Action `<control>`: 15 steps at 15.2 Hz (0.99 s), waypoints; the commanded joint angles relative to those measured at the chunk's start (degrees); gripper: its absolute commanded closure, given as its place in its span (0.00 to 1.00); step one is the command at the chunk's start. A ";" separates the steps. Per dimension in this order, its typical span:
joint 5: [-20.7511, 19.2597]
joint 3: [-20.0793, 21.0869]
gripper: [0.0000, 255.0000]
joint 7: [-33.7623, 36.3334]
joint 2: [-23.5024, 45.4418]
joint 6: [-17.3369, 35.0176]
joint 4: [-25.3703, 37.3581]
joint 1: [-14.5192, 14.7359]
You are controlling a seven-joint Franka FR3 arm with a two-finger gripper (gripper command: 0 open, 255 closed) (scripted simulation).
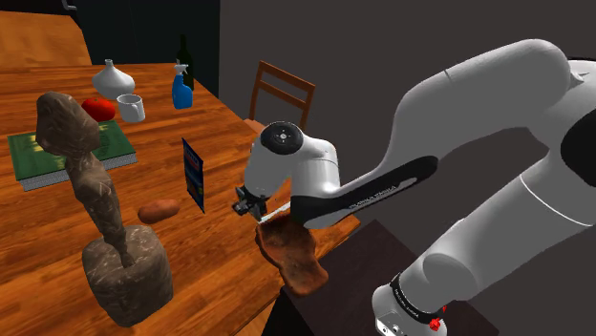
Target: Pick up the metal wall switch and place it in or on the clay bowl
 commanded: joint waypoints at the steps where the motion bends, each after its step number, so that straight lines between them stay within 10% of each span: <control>1: 5.50 -1.12 1.00 -4.35 -5.67 2.02 -5.29 0.80; 7: 18.92 -10.36 1.00 -16.40 -23.09 3.07 -20.96 10.64; 15: 11.79 -4.65 1.00 -9.44 -16.32 11.24 -22.35 3.83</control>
